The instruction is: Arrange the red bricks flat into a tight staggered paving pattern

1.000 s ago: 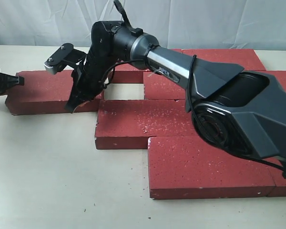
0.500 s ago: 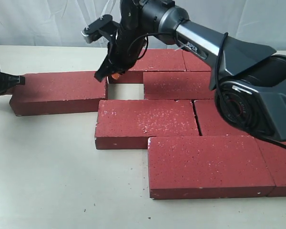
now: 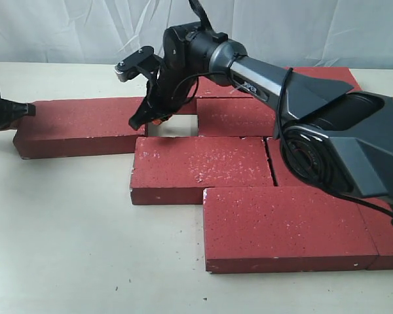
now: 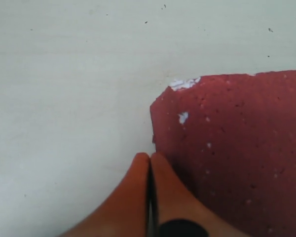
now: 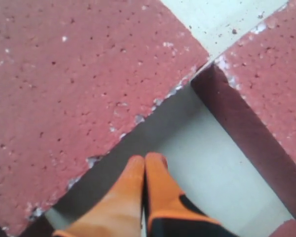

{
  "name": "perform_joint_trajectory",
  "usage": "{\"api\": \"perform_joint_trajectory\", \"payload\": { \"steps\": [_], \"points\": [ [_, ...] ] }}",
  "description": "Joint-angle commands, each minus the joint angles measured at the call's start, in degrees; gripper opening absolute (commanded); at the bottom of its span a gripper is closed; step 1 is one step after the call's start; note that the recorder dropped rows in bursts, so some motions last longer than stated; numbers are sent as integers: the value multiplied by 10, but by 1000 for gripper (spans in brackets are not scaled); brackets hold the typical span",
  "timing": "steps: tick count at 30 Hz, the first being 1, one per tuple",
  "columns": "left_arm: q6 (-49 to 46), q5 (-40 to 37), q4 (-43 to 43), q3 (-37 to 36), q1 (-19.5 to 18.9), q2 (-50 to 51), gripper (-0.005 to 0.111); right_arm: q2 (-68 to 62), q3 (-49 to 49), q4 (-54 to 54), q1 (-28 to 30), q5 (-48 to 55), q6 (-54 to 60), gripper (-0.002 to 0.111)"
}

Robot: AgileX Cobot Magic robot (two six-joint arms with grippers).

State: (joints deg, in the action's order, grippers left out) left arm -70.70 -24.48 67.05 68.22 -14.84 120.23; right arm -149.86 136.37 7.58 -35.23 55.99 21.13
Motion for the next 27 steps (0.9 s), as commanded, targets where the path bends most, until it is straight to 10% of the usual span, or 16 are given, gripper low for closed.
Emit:
{"api": "perform_joint_trajectory", "payload": {
  "steps": [1, 27],
  "points": [
    [-4, -5, 3, -1, 1, 1, 0, 4, -1, 51, -1, 11, 41, -1],
    [-103, -93, 94, -1, 4, 1, 0, 35, -1, -93, -1, 80, 17, -1]
  ]
}}
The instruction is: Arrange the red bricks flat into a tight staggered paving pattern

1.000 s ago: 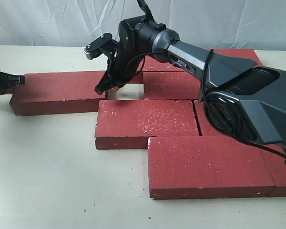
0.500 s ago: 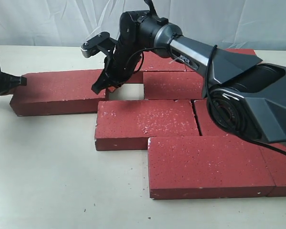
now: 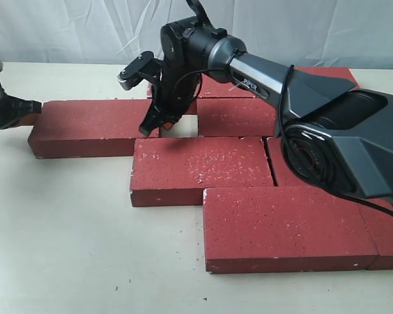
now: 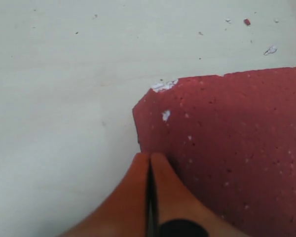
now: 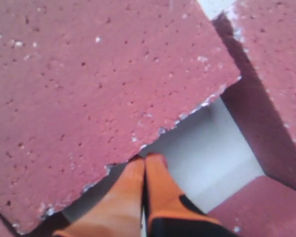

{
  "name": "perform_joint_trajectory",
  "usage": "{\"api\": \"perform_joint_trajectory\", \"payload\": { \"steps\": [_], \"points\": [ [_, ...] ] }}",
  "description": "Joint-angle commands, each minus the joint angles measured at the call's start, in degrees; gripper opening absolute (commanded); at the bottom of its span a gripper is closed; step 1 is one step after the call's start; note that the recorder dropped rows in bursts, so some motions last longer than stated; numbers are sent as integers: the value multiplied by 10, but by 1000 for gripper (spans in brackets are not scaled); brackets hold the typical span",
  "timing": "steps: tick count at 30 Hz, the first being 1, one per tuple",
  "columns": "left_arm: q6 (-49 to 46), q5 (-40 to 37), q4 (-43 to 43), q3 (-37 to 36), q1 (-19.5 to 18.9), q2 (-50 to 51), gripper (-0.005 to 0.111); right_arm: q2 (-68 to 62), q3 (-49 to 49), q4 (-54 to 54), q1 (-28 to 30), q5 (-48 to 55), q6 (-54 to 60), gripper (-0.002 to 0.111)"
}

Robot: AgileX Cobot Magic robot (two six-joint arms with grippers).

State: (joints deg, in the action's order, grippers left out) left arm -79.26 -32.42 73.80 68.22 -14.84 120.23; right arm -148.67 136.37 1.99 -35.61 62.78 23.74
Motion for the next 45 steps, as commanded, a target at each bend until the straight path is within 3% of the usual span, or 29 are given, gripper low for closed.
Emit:
{"api": "perform_joint_trajectory", "payload": {
  "steps": [1, 7, 17, 29, 35, 39, 45],
  "points": [
    [-17, -13, 25, -1, 5, 1, 0, 24, -1, -49, 2, 18, -14, -1],
    [-19, -8, 23, -1, 21, 1, 0, 47, -1, -124, 10, 49, -50, -1],
    [-19, -3, 26, -1, 39, 1, 0, 129, -43, -96, 49, 55, -73, -1],
    [-19, 0, 35, -1, 54, 1, 0, 352, -435, -95, 83, -198, -95, -1],
    [-21, 20, 39, -1, 88, 4, 0, 498, -701, -89, 160, -410, -104, -1],
    [-21, 19, 39, -1, 104, 4, 0, 535, -771, -112, 179, -464, -103, -1],
    [-23, 27, 42, -1, 131, 4, 0, 535, -772, -111, 179, -474, -103, -1]
  ]
}}
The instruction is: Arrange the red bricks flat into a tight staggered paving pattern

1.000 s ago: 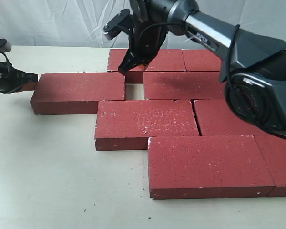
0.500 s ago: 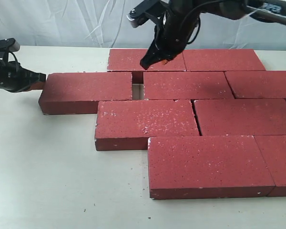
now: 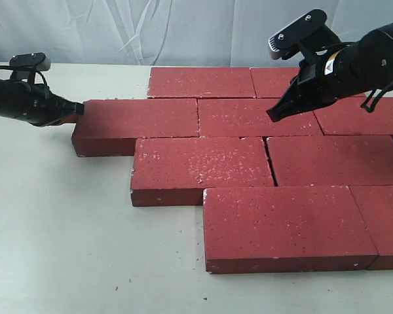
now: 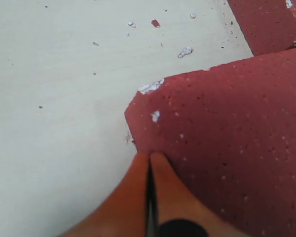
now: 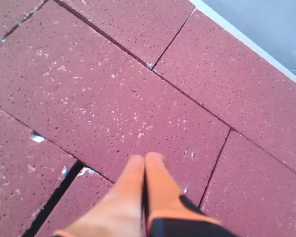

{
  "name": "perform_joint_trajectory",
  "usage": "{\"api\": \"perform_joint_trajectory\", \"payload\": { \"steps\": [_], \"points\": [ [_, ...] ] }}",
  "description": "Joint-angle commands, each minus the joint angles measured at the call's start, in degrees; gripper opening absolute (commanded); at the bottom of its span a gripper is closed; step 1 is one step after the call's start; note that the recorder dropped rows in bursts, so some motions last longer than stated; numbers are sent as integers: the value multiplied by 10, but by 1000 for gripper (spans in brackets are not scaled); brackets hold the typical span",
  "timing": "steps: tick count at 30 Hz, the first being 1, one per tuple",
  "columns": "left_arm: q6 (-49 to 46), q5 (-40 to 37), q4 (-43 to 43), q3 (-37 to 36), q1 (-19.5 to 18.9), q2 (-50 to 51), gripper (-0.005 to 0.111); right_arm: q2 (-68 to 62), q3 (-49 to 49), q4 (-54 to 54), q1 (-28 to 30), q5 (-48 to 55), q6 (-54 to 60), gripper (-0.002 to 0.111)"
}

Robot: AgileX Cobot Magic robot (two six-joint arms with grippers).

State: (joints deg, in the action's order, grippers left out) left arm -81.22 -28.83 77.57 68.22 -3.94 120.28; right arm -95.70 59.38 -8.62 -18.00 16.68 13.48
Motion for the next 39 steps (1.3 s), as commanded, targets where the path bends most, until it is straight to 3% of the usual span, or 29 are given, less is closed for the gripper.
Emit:
{"api": "perform_joint_trajectory", "payload": {
  "steps": [1, 9, 21, 28, 34, 39],
  "points": [
    [-4, -7, 3, -1, 25, 4, 0, 5, -2, -5, 3, -13, -1, -1],
    [-4, 18, -16, -1, 17, 4, 0, 5, -2, -5, 3, -14, -1, -1],
    [5, 14, -19, -1, -25, -29, 0, 0, -2, -4, 3, -20, -1, -1],
    [5, -47, -27, -1, -25, -51, 0, 0, -2, 46, 3, -43, -1, -1],
    [17, -26, -9, -1, 2, -107, 0, 0, 14, 64, 3, -83, -1, -1],
    [15, 33, 64, 14, 42, -143, 0, 0, 102, 67, 3, 45, -1, -1]
  ]
}}
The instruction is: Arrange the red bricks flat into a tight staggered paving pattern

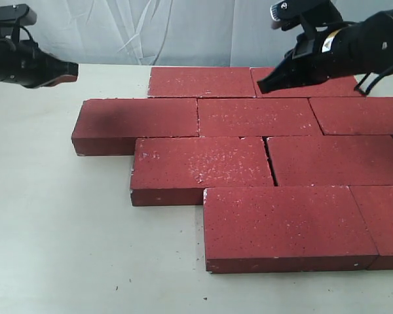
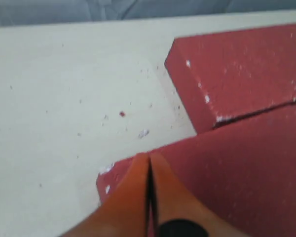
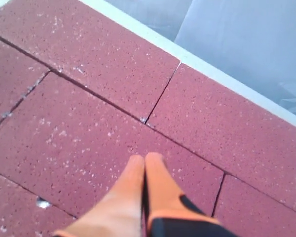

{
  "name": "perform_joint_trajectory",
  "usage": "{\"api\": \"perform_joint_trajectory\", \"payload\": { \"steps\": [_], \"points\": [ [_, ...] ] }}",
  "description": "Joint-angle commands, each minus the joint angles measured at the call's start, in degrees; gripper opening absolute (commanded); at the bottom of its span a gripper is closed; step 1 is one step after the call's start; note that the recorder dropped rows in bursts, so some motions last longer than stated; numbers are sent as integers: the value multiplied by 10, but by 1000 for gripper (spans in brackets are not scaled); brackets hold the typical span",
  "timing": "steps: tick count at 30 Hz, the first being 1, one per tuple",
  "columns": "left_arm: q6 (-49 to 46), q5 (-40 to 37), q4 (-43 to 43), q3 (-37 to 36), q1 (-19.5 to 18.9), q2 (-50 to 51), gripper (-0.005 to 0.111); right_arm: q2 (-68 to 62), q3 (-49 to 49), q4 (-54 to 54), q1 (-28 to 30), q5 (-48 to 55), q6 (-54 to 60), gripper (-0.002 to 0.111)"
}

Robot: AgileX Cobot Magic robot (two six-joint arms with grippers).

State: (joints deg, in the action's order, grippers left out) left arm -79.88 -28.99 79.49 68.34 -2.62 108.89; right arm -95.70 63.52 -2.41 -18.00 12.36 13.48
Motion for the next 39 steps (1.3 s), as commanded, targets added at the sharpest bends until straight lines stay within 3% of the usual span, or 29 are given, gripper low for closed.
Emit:
{"api": "perform_joint_trajectory", "payload": {
  "steps": [1, 4, 7, 11, 15, 23, 27, 39],
  "points": [
    [2, 38, 31, 16, 36, -37, 0, 0, 82, 2, 3, 130, -1, -1],
    [96, 37, -75, 17, 44, -66, 0, 1, 140, -20, 14, 282, -1, -1],
    [308, 35, -314, 17, 44, -106, 0, 10, 169, -39, 45, 379, -1, -1],
    [587, -30, -645, 17, 44, -168, 0, 53, 142, -35, 106, 390, -13, -1],
    [693, -95, -810, 14, 44, -222, 0, 117, 85, -35, 148, 321, -57, -1],
    [719, 28, -805, -95, 45, -369, 0, 263, -69, -50, 174, 139, -62, -1],
    [719, 74, -801, -144, 45, -446, 0, 327, -112, -46, 174, 96, -62, -1],
    [719, 164, -766, -251, 45, -637, 0, 506, -275, -30, 173, -73, -62, -1]
  ]
}}
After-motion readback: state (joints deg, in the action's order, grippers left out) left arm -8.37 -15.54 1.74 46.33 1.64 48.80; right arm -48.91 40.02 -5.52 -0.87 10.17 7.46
